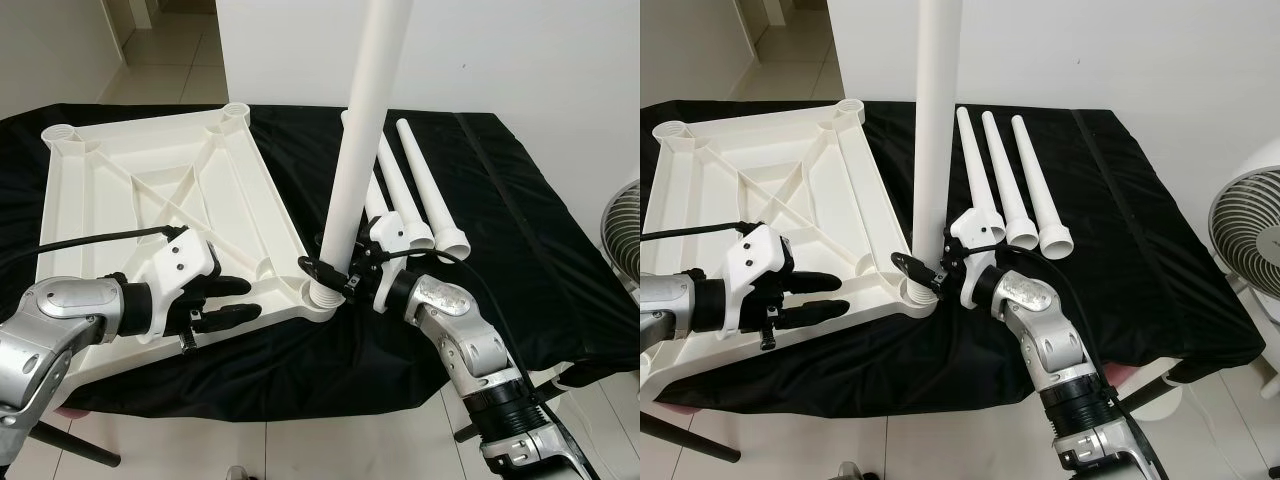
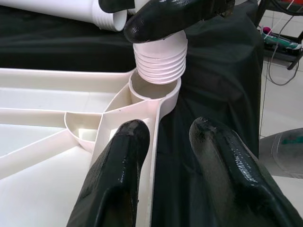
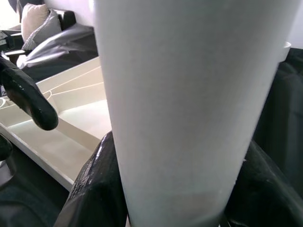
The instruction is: Building children table
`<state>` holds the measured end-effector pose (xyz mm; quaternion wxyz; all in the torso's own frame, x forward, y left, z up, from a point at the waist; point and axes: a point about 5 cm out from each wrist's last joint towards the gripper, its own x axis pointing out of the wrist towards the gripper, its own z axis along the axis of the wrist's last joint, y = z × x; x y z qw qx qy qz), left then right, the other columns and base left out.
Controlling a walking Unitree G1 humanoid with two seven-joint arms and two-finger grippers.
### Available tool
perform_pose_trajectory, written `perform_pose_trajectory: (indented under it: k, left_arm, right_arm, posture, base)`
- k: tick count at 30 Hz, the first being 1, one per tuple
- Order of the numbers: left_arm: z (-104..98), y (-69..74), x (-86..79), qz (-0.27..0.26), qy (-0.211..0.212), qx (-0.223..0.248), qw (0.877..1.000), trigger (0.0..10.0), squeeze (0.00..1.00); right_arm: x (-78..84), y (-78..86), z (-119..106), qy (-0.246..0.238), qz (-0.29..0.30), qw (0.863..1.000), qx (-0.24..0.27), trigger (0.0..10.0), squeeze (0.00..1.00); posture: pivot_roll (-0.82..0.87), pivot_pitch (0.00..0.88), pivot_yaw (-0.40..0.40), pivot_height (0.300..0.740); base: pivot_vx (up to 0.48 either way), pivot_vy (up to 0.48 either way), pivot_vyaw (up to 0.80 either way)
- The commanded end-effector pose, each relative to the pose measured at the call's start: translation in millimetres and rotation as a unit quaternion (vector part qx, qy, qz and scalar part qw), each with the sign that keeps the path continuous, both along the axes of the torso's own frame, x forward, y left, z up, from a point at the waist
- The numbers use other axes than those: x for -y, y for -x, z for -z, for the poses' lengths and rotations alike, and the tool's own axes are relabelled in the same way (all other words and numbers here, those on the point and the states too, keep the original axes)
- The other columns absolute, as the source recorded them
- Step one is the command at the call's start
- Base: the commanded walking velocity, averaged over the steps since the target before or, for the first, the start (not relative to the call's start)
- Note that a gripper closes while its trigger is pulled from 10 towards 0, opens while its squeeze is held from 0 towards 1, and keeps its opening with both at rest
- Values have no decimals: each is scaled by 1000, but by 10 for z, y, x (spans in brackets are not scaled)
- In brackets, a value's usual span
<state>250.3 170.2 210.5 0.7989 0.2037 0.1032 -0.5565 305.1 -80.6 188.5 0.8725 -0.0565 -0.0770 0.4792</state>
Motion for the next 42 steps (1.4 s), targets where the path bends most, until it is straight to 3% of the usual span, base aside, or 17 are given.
perform_pose_trajectory:
  k: [1,14,24,28,37,42]
  left_arm:
    - [-37,20,5,12,-1,-1,1000,10000,0]
    - [-51,-21,-5,-4,12,2,1000,10000,0]
    - [-59,-17,-15,-9,14,0,1000,10000,0]
    - [-71,-25,-30,-12,11,1,1000,10000,0]
    - [-74,-50,-21,-13,12,1,1000,10000,0]
    - [-81,-63,-19,-14,11,2,1000,10000,0]
  right_arm:
    - [-37,5,-3,4,-10,1000,6,10000,0]
    - [-161,-40,335,49,-5,999,-6,10000,0]
    - [-142,-136,339,59,24,998,11,10000,0]
    - [-42,-69,390,50,7,998,-20,10000,0]
    - [-82,54,496,47,-22,998,-37,10000,0]
    - [-60,57,596,72,-22,996,-48,10000,0]
  posture:
    - [37,93,-3,740]
    - [45,101,3,740]
    - [51,106,7,740]
    - [50,106,7,740]
    - [42,110,13,740]
    - [43,111,16,740]
  base:
    - [0,0,0]
    - [0,0,0]
    - [0,0,0]
    - [0,0,0]
    - [0,0,0]
    - [0,0,0]
